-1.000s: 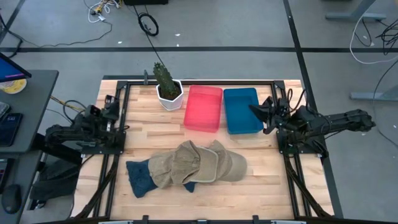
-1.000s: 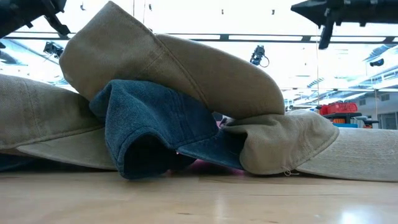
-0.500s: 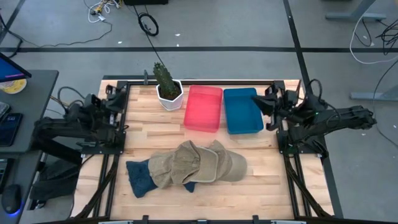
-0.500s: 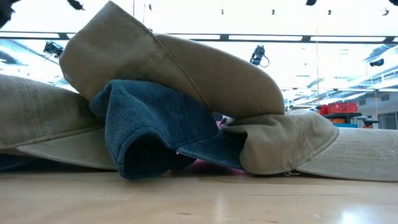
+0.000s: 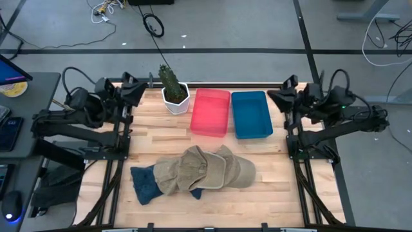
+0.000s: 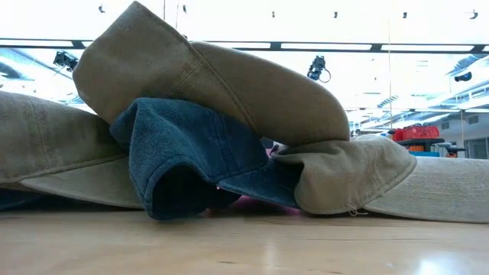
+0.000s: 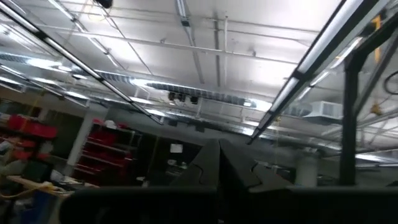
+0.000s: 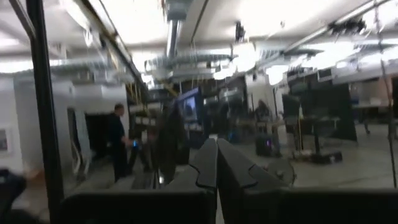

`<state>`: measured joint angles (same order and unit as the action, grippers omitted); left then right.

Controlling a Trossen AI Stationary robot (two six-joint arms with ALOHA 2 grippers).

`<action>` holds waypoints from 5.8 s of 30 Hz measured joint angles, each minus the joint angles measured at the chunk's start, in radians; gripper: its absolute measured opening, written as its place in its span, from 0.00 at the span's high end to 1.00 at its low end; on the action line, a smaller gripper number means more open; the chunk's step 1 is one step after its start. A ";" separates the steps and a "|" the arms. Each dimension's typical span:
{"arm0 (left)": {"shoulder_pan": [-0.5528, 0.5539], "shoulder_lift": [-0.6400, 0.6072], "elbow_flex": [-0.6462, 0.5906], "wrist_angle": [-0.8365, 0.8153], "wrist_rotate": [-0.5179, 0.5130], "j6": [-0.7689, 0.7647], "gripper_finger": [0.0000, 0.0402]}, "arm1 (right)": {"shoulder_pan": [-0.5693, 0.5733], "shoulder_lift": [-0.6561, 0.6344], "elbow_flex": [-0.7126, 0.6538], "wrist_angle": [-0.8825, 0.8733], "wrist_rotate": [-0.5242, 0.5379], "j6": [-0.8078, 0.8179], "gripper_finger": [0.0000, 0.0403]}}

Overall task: Pick & Place hat
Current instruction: Put the middle brown cap into the blue bin

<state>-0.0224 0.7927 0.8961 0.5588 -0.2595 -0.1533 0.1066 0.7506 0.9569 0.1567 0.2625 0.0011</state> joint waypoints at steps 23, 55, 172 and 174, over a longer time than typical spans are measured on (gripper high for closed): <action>-0.017 0.052 0.014 -0.186 0.144 0.012 0.99 | 0.000 0.223 0.046 0.030 -0.167 0.072 0.96; -0.020 0.091 0.241 -0.936 0.126 0.008 0.99 | -0.028 0.657 0.454 -0.790 -0.360 0.250 0.69; -0.044 0.267 0.242 -0.598 0.298 1.028 0.47 | -0.190 0.403 0.540 -0.918 -0.813 0.576 0.99; -0.055 0.254 0.242 -0.585 0.233 1.110 0.43 | -0.209 0.419 0.540 -0.918 -0.848 0.589 0.99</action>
<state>-0.0776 1.0471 1.1378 -0.0262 -0.0263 0.9563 -0.1021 1.1698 1.4971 -0.7608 -0.5859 0.5898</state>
